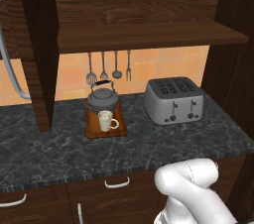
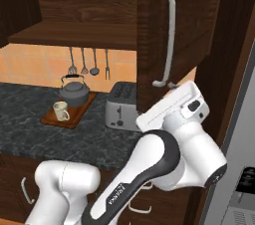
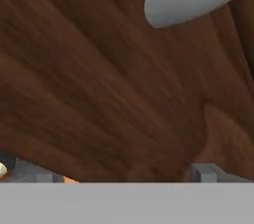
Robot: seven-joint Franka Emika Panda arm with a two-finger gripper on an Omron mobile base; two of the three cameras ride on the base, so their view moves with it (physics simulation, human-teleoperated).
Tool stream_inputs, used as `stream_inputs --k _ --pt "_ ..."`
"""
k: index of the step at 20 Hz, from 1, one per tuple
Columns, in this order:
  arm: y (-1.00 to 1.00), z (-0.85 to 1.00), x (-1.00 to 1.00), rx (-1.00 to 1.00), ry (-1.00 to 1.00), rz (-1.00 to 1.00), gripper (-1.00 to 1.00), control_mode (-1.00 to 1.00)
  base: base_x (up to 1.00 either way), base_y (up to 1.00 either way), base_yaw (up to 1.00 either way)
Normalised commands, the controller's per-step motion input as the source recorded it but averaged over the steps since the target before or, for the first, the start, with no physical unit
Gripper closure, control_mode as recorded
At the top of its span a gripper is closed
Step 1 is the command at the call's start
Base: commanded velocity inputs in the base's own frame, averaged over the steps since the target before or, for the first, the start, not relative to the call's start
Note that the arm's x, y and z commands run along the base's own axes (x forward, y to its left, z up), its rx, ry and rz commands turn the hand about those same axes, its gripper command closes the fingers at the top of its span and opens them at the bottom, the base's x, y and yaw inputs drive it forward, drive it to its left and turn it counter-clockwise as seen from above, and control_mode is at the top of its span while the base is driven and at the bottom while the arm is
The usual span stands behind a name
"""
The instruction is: Pick the kettle from the counter and place it on the tray. Then pick the mug from the cabinet and place it on the tray. Then close the cabinet doors.
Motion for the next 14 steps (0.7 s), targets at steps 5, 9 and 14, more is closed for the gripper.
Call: stream_inputs --k 5,9,14 --pt "0.44 0.2 0.45 -0.16 0.2 0.09 -1.0 -1.0 0.0 0.0 0.0" --pt "0.55 0.02 0.47 -0.18 0.27 0.08 -1.0 -1.0 0.0 0.0 0.0" --pt "0.57 0.0 0.54 -0.15 0.25 0.05 -1.0 -1.0 0.0 0.0 0.0"
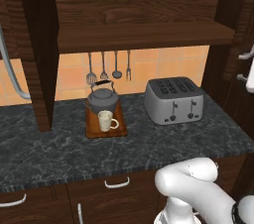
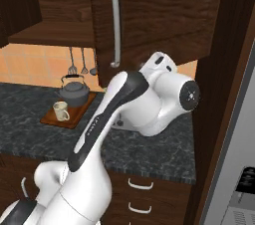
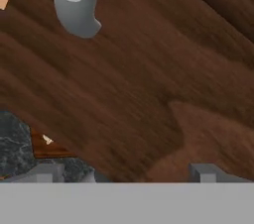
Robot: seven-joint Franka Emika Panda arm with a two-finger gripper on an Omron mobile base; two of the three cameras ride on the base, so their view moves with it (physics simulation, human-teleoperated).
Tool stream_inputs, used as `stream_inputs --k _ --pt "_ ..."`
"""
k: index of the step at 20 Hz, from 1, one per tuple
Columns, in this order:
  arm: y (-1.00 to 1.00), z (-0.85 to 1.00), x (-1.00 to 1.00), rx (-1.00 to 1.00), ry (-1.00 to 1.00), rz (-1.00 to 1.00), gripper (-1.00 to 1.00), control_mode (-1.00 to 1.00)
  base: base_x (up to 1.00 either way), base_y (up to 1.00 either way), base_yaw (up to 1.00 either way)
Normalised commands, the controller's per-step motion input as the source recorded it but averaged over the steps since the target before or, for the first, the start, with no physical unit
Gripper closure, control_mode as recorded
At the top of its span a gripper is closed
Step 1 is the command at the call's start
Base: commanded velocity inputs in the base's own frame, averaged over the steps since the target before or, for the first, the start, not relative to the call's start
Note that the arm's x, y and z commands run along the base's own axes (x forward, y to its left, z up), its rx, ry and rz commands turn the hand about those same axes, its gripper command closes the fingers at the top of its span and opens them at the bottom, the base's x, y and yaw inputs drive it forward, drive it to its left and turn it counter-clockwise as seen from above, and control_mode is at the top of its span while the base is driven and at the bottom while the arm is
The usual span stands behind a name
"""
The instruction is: Pick the kettle from the counter and place it on the tray. Then pick the mug from the cabinet and place it on the tray. Then close the cabinet doors.
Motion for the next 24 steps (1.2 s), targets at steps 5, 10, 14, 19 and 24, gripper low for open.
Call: stream_inputs --k 5,10,14,19,24 --pt "0.53 0.0 0.64 -0.11 0.21 0.01 -1.0 -1.0 0.0 0.0 0.0" --pt "0.39 -0.03 0.76 -0.08 0.16 0.0 -1.0 -1.0 0.0 0.0 0.0" --pt "0.35 -0.26 0.75 -0.05 0.04 0.0 -1.0 -1.0 0.0 0.0 0.0" --pt "0.37 -0.37 0.77 -0.03 0.0 0.0 -1.0 -1.0 0.0 0.0 0.0" --pt "0.38 -0.42 0.81 -0.02 0.0 0.0 -1.0 -1.0 0.0 0.0 0.0"
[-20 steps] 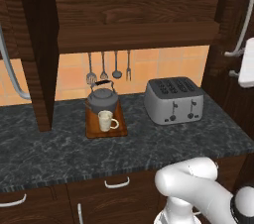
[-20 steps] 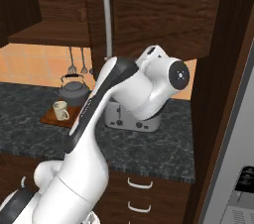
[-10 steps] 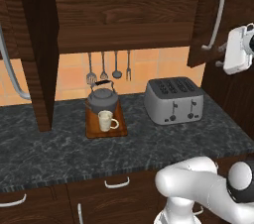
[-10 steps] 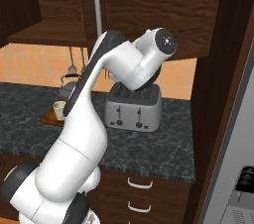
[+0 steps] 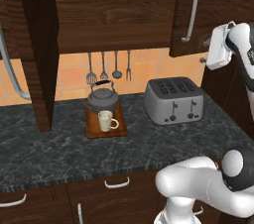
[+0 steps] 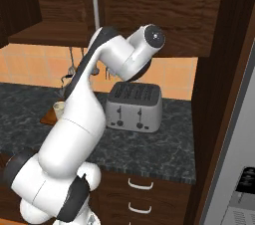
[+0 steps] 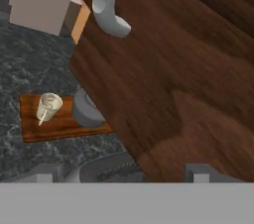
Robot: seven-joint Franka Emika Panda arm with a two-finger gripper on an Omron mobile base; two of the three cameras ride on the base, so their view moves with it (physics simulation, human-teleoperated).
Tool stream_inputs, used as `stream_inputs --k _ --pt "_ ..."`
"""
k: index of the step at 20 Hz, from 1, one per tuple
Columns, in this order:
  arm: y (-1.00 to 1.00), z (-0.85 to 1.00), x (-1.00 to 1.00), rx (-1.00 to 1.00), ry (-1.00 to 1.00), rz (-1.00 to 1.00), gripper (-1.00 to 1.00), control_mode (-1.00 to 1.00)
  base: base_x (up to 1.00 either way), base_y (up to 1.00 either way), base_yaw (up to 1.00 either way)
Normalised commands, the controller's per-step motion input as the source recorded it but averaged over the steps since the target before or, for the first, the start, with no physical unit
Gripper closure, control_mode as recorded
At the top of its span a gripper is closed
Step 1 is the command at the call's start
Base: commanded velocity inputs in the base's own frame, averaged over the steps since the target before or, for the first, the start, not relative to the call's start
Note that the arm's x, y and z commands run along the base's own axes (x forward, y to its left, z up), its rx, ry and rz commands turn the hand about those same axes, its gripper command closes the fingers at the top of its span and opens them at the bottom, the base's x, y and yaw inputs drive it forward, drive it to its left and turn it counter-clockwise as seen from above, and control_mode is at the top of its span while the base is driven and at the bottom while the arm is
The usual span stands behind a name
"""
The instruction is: Pick the kettle from the counter and place it on the tray. Then pick the mug from the cabinet and place it on the tray. Then close the cabinet doors.
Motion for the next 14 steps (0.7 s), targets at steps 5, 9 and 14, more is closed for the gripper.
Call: stream_inputs --k 5,9,14 --pt "0.33 -0.33 0.85 0.0 0.0 0.0 -1.0 -1.0 0.0 0.0 0.0" --pt "0.29 -0.38 0.8 0.0 -0.02 0.0 -1.0 -1.0 0.0 0.0 0.0" --pt "0.29 -0.48 0.72 0.0 -0.04 0.0 -1.0 -1.0 0.0 0.0 0.0"
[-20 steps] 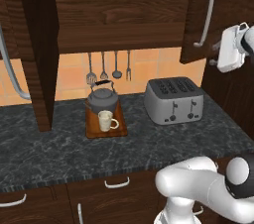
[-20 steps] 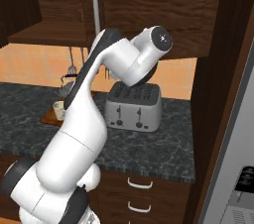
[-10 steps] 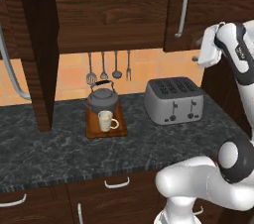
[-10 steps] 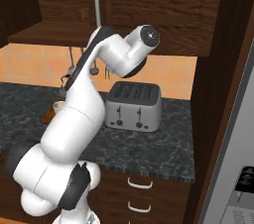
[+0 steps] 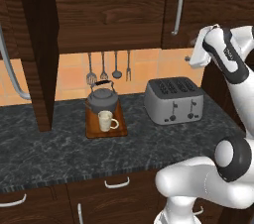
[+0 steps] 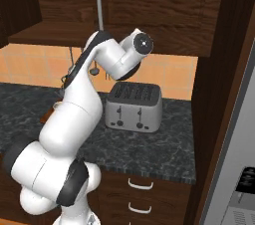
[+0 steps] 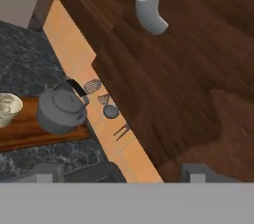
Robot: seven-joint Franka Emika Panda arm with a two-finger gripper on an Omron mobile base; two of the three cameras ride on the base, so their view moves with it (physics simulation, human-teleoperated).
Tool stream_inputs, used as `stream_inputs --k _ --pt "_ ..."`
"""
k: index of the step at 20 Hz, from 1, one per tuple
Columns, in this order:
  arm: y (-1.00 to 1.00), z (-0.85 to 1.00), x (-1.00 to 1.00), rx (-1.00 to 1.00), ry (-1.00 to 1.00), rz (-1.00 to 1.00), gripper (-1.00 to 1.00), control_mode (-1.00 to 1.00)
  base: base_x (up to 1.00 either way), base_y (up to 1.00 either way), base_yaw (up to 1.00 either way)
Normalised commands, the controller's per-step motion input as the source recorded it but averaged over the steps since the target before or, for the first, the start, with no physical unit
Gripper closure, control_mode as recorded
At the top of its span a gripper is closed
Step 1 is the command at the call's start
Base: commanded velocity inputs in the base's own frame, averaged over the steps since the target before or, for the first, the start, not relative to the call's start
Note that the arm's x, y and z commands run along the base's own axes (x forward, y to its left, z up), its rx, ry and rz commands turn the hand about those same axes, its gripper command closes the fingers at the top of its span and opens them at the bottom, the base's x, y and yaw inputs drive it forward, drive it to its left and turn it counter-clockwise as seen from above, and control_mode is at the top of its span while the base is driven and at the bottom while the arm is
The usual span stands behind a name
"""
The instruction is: Pick the kettle from the counter and place it on the tray. Then pick the mug from the cabinet and place it on the tray. Then close the cabinet doors.
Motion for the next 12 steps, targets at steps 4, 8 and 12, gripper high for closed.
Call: stream_inputs --k 4,8,12 --pt "0.4 -0.62 0.31 -0.06 0.0 0.0 -1.0 -1.0 0.0 0.0 0.0" --pt "0.61 -0.81 -0.02 -0.16 0.02 0.0 -1.0 -1.0 0.0 0.0 0.0" --pt "0.4 -0.41 -0.67 -0.07 -0.01 0.0 -1.0 -1.0 0.0 0.0 0.0"
